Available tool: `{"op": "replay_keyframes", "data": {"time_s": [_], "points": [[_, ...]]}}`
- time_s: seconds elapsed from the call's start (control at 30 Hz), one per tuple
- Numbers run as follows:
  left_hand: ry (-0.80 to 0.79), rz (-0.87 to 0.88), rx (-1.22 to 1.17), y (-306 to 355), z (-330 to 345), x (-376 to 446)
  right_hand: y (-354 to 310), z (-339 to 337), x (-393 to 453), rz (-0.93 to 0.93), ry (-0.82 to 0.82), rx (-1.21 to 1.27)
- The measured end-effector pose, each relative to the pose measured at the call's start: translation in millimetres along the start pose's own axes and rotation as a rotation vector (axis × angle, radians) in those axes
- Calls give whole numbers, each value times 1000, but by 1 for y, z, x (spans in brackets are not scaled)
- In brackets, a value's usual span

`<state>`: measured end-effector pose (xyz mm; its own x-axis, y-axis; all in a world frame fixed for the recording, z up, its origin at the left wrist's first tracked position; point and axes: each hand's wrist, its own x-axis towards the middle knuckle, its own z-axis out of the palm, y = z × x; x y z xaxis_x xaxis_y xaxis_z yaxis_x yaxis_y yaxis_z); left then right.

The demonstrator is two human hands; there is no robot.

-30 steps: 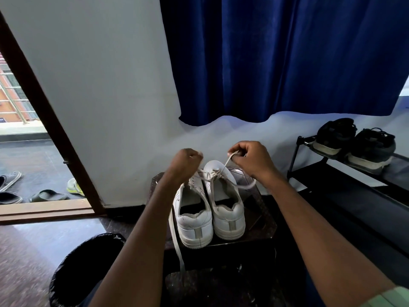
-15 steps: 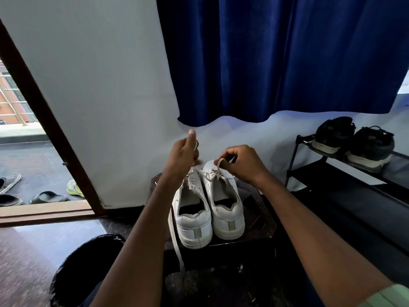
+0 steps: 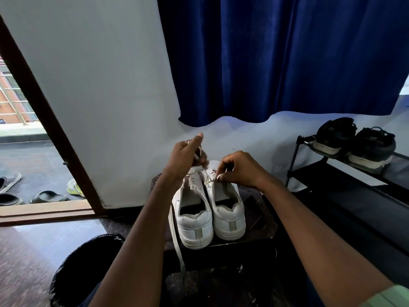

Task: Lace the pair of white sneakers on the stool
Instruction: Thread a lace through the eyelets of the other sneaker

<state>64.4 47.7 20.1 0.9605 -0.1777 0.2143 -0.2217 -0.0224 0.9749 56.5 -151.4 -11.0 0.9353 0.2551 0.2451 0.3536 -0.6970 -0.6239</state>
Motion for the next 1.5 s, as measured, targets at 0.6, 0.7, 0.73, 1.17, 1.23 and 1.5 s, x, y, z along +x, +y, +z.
{"op": "replay_keyframes", "data": {"time_s": [0.6,0.7,0.73,1.17,1.23,1.5], "points": [[-152,-64,901,-16,-7,2,-2,0,-2,79,-47,-5],[-144,-78,1200,-20,-15,0,-2,-1,-2,85,-43,7],[-163,-80,1243,-21,-17,-2,-2,-1,-2,85,-44,15],[-347,40,1158,-30,1,4,-7,-2,-2,159,-48,293],[-297,8,887,-26,1,5,-12,-2,-2,183,-68,437],[33,87,45,-2,-1,1,-16,-9,6,290,220,1035]]}}
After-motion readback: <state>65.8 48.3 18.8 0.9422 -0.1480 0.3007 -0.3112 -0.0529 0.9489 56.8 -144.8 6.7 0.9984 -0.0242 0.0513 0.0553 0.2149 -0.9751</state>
